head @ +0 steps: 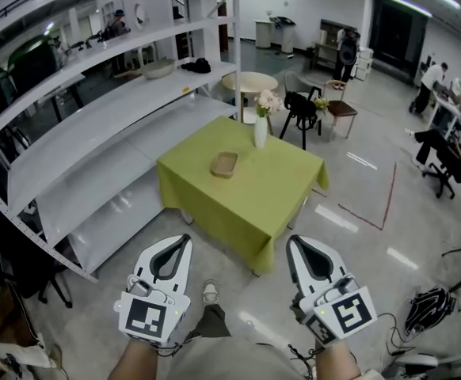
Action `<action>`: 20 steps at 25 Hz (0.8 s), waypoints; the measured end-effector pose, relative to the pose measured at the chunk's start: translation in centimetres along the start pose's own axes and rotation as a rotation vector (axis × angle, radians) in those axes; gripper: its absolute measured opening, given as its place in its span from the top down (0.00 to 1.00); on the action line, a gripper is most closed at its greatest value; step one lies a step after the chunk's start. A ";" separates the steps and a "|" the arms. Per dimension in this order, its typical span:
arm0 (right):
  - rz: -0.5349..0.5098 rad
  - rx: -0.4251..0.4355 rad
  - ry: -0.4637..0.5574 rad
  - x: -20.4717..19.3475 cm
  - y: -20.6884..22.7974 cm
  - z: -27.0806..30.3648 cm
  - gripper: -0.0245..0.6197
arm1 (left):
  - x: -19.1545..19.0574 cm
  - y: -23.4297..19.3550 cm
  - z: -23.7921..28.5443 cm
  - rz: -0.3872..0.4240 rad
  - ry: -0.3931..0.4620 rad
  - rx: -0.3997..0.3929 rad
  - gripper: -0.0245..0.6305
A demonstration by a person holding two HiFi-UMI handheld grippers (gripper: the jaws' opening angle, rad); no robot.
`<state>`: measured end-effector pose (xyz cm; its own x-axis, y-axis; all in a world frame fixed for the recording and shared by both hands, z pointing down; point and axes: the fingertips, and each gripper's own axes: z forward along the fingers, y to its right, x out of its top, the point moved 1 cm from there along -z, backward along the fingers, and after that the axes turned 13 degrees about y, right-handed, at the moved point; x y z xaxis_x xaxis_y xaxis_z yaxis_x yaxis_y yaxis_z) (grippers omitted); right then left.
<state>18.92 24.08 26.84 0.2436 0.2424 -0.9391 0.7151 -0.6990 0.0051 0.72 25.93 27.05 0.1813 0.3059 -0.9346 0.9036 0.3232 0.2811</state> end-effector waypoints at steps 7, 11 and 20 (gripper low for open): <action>-0.006 -0.006 0.000 -2.6 2.1 4.2 0.95 | -2.9 -2.6 3.4 -0.006 0.000 -0.010 0.95; -0.007 -0.012 -0.025 -4.8 3.6 7.9 0.95 | -4.9 -5.5 6.4 -0.017 -0.009 -0.022 0.95; -0.016 -0.046 -0.074 -8.9 6.8 18.6 0.95 | -10.0 -13.8 13.9 -0.056 -0.040 -0.065 0.95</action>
<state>9.50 4.66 28.81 0.1842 0.2012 -0.9621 0.7482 -0.6634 0.0045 -8.17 5.91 29.51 0.1476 0.2503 -0.9569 0.8861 0.3963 0.2403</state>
